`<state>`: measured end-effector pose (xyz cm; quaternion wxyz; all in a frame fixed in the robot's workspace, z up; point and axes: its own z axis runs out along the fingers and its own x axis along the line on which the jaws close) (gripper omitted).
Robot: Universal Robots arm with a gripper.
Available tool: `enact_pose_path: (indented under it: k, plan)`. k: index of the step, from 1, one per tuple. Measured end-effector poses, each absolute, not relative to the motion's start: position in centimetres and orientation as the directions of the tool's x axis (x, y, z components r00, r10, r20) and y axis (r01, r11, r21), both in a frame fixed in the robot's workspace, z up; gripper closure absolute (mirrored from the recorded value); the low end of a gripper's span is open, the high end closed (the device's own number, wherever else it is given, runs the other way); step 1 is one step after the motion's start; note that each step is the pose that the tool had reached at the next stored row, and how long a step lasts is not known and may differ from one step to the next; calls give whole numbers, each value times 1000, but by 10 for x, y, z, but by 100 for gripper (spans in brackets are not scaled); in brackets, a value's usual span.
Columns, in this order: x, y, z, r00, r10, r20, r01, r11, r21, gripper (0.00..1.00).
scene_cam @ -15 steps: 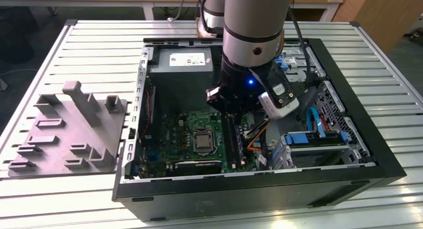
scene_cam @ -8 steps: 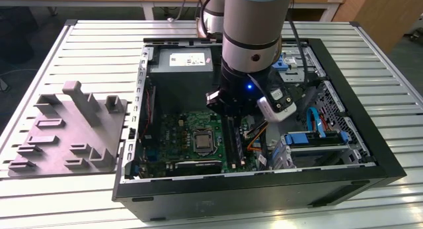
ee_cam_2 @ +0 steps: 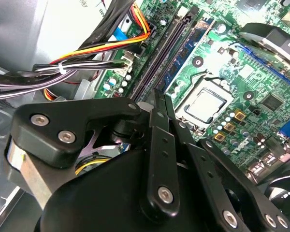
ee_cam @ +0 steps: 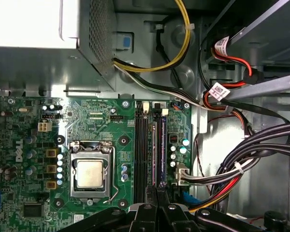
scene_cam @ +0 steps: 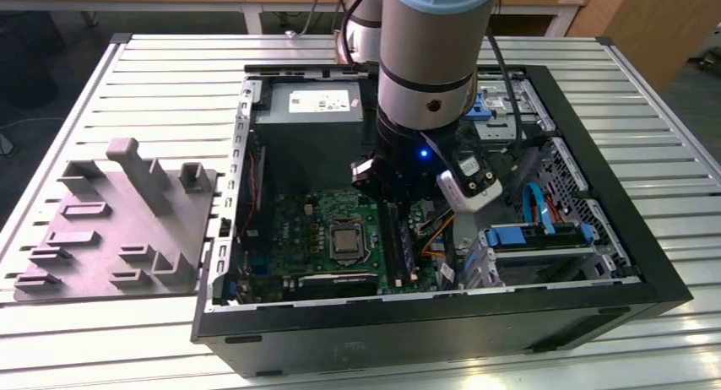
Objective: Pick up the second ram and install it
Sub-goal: 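Insert the second ram into the second slot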
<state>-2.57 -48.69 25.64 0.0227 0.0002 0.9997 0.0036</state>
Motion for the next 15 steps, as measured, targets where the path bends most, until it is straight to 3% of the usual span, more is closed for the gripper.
enact_pose_path:
  k: [15]
  plan:
    - [-29, -486, 251, -999, 11, -46, 11, 1000, 9, 89]
